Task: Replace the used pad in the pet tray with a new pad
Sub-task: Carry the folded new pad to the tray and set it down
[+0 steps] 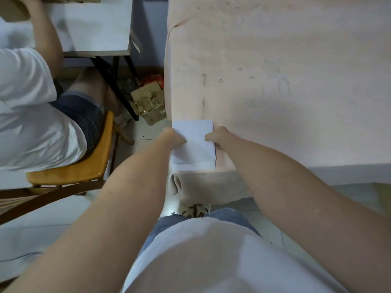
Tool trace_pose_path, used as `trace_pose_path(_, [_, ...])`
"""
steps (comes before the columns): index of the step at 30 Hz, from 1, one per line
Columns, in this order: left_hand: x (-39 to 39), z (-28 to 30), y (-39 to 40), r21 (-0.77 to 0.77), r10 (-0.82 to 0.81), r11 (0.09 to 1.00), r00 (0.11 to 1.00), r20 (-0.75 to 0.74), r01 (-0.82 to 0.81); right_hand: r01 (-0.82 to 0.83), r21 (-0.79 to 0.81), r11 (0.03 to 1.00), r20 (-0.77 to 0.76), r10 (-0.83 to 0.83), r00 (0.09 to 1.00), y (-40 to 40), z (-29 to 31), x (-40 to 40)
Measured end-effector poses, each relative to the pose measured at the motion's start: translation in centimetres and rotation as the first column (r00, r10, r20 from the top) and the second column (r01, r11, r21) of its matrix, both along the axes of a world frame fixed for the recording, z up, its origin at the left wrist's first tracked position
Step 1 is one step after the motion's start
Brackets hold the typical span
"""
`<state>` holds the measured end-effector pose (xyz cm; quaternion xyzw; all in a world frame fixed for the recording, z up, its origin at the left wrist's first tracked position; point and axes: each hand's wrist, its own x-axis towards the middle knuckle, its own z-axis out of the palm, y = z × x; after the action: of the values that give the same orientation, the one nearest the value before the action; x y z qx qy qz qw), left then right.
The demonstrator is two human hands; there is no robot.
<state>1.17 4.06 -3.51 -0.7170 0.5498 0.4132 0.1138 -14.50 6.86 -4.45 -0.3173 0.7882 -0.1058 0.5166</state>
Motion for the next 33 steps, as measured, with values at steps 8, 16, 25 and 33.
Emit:
trace_pose_path(8, [1.8, -1.3, 0.4, 0.128, 0.362, 0.932, 0.871, -0.333, -0.338, 0.155, -0.122, 0.980, 0.220, -0.125, 0.967, 1.7, 0.0, -0.6])
trace_pose_path(16, [3.1, -1.4, 2.3, 0.089, 0.431, 0.877, 0.692, -0.578, -0.472, 0.285, -0.223, 0.932, 0.373, -0.188, 0.909, 3.6, 0.3, -0.4])
trace_pose_path(25, [1.9, 0.4, 3.8, 0.107, 0.367, 0.889, 0.554, -0.747, -0.445, 0.496, -0.314, 0.809, 0.427, -0.347, 0.835, 8.1, 1.4, -1.9])
trace_pose_path(33, [-2.7, 1.8, 3.8, 0.062, 0.208, 0.961, 0.560, -0.802, -0.269, 0.614, -0.390, 0.687, 0.398, -0.475, 0.785, 12.0, 2.7, -5.1])
